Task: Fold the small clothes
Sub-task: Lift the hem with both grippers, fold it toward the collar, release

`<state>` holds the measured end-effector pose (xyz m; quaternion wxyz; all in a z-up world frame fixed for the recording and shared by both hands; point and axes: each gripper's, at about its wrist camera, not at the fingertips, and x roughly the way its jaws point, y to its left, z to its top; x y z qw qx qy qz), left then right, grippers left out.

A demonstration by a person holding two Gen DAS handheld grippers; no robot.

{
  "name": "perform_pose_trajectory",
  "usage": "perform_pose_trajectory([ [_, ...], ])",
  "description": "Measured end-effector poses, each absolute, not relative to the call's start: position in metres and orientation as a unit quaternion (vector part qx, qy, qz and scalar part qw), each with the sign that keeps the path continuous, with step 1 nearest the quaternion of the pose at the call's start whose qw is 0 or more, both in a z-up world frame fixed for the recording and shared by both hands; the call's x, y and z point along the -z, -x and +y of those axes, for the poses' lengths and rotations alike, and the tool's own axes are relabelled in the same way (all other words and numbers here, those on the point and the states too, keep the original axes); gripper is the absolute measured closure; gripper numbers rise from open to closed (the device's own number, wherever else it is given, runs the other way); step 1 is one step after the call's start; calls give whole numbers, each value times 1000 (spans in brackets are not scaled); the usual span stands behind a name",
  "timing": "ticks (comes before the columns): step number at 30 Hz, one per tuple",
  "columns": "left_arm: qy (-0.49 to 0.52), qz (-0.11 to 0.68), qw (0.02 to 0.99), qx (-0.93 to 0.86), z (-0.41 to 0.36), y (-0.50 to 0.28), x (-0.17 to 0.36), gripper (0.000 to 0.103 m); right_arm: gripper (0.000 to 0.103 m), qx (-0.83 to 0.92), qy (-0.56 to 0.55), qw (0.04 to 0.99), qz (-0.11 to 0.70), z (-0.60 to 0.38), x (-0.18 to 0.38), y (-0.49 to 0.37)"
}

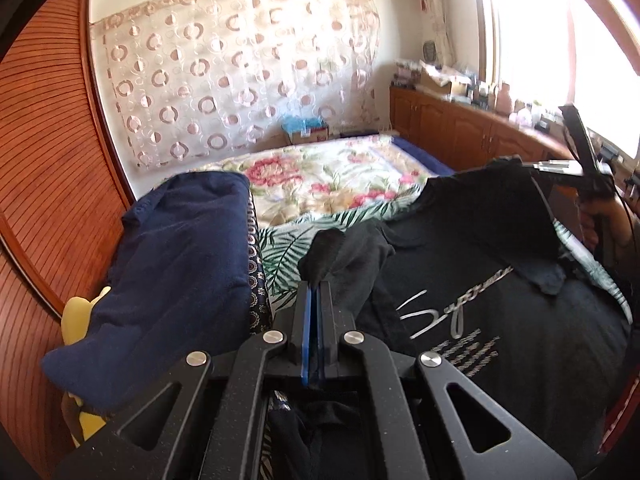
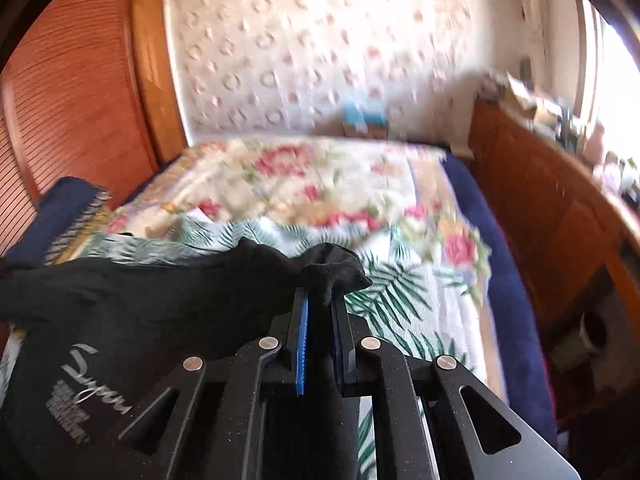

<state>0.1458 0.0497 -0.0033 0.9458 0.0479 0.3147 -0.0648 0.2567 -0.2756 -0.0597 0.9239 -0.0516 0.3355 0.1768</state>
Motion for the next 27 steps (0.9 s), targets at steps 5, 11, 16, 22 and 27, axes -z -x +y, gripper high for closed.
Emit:
perform_pose_trajectory([
  [5,-25,305,948,90,52,-111,-1,100,93,-217,67,926,302,-291,36,-190],
  [11,-14,312,945,100,60,-77,15,100,93,-245,38,921,301,-335,39,-120],
  [16,2,313,945,92,68,-50,32,100,93,-249,26,915,318,-371,51,-75],
  [22,12,336,937,90,71,-41,57,100,93,-243,37,906,345,-389,57,-39],
  [27,33,322,943,81,85,-25,53,100,93,-235,37,909,343,-388,36,-29],
])
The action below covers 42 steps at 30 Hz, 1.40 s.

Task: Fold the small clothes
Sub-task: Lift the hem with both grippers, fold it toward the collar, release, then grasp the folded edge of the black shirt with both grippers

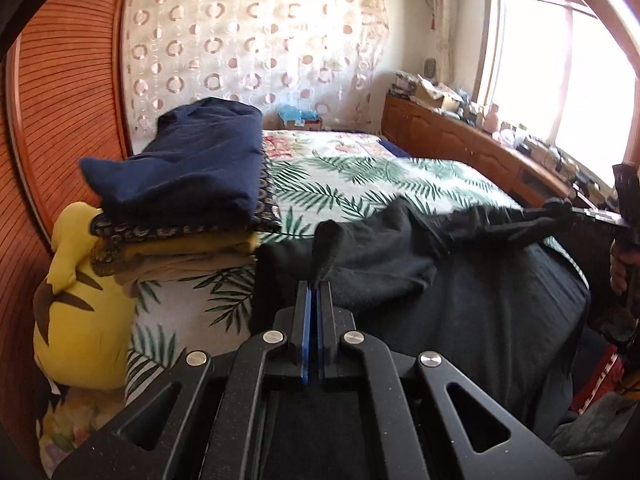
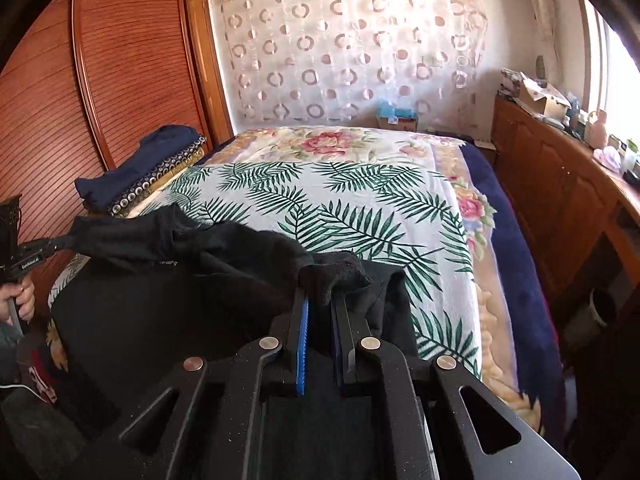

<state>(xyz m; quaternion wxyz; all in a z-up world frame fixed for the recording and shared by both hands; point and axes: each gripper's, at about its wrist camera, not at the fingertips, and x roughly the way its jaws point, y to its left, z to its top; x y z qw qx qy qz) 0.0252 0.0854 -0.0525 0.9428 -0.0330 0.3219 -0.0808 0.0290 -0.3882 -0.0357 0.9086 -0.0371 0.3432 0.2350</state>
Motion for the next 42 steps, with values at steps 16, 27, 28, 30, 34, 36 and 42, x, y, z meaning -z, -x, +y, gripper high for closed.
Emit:
perform_pose_trajectory([
  [16,26,342,937,61,104,37,44,100,93,-227,31,903,363,-413,24,34],
  [27,11,352,935,38,103,29,53,73,80,-207,52,890,402,-404,37,29],
  [28,12,348,936,39,104,29,51,70,77,-209,45,891,400,-404,31,29],
  [30,12,343,938,42,105,26,46,61,72,-213,41,895,390,-406,23,32],
  [34,0,339,940,44,103,14,42,45,51,-212,45,906,364,-407,8,36],
  [36,0,338,940,50,101,6,43,32,50,-212,50,909,356,-406,4,36],
  [42,-11,343,938,51,95,-24,47,30,50,-204,63,907,364,-401,18,13],
])
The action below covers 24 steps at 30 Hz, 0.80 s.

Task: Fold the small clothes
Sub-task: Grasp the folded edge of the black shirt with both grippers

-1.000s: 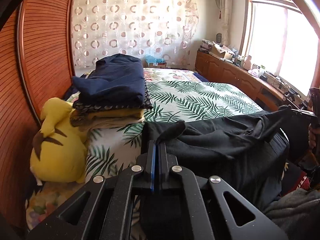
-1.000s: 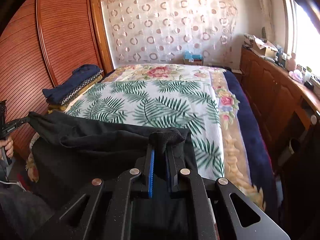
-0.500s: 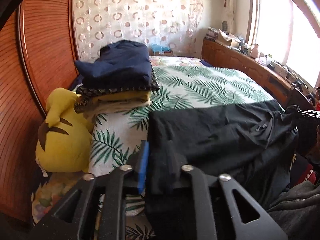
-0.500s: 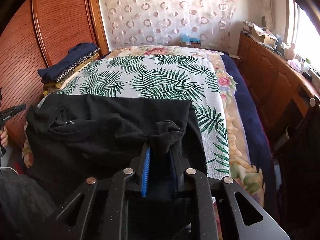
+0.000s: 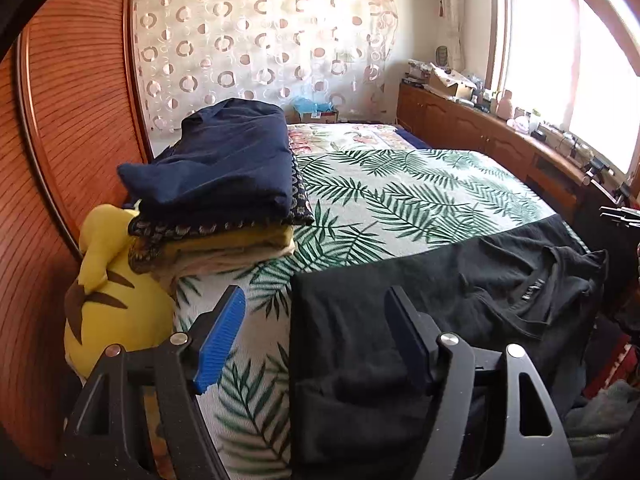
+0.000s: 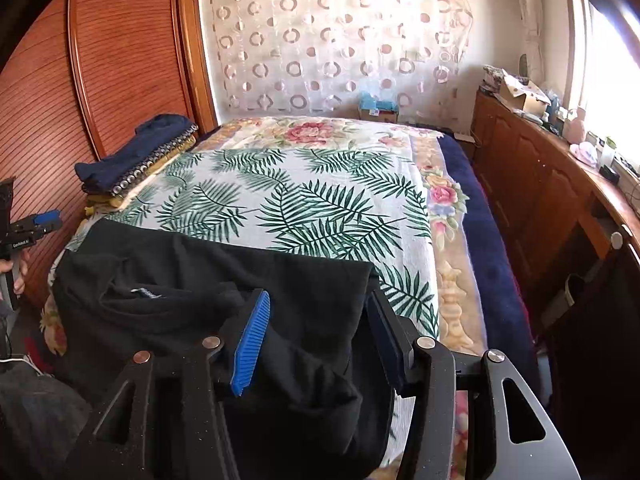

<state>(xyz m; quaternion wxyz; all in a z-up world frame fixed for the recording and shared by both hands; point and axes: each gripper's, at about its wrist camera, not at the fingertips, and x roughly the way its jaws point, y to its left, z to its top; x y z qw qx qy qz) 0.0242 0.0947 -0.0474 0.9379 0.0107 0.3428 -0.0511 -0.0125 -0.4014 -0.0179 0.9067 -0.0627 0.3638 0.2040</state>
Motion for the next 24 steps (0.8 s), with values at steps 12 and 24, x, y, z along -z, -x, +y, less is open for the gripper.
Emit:
perform_pose_trajectory([
  [12,-4,358,933,39,104,-83,52,30,50,-181,69,884,425,-392,63,-62],
  [24,5,422,905,44,106,-97,91,40,48,-192,49,870,451,-394,79,-91],
])
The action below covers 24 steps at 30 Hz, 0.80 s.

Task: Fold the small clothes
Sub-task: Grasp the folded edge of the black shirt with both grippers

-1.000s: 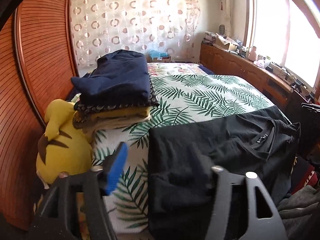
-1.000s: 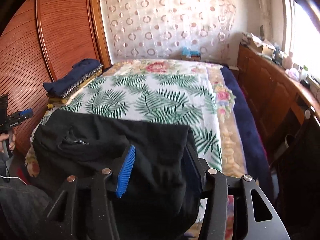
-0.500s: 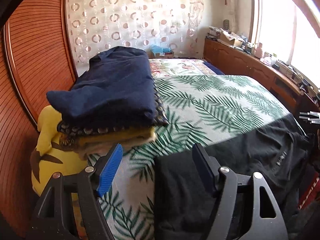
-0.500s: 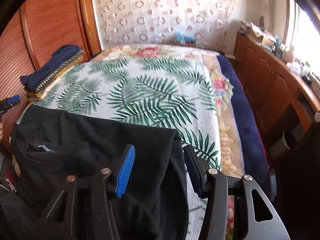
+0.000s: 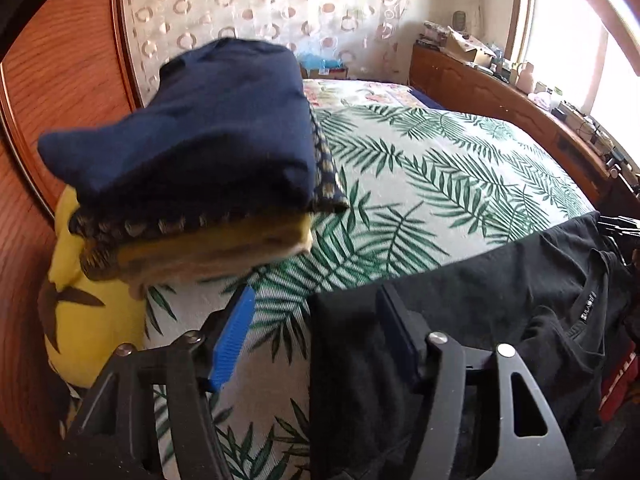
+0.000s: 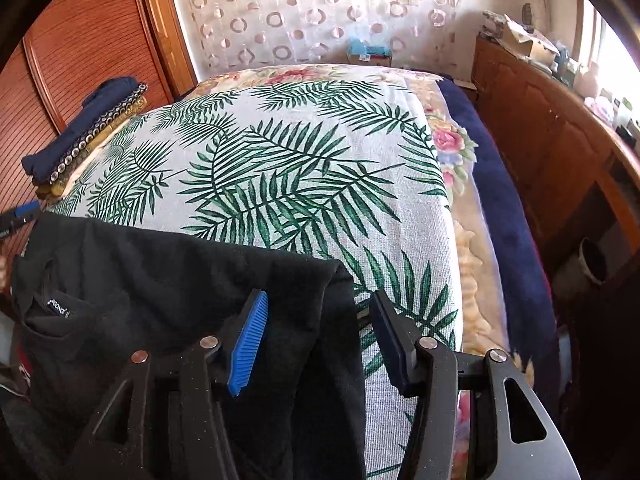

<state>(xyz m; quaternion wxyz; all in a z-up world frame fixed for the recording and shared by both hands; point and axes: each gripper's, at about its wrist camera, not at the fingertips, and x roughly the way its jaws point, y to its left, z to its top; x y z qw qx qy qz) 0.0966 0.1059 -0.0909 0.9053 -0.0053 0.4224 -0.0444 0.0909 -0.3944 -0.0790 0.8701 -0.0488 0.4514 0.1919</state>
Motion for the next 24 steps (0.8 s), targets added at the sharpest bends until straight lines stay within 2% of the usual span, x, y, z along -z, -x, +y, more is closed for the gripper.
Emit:
perform_pose_trajectory([
  [8,8,442,895,57,101,-94,106,42,45,-192,58,869,453,-392,81,-96],
  [10,7,445,893,62,99,-95,108,46,45,-193,61,869,452,-391,82,-96],
  [13,5,447,891,75,95,-93,109,61,45,-195,65,868,451,-390,82,-95],
  [15,2,450,889,87,91,-92,108,80,45,-198,67,868,450,-391,82,-95],
  [16,-4,450,889,89,88,-91,107,84,46,-199,66,867,451,-391,82,-96],
  [17,-9,450,888,91,83,-91,106,89,50,-201,66,867,451,-391,82,-96],
  [21,-19,443,892,91,74,-87,101,93,63,-217,68,863,450,-386,81,-93],
  [23,-13,429,898,99,72,-81,93,94,85,-231,66,860,449,-385,81,-90],
  [24,-11,423,900,103,71,-79,90,94,88,-242,63,858,449,-384,81,-88],
])
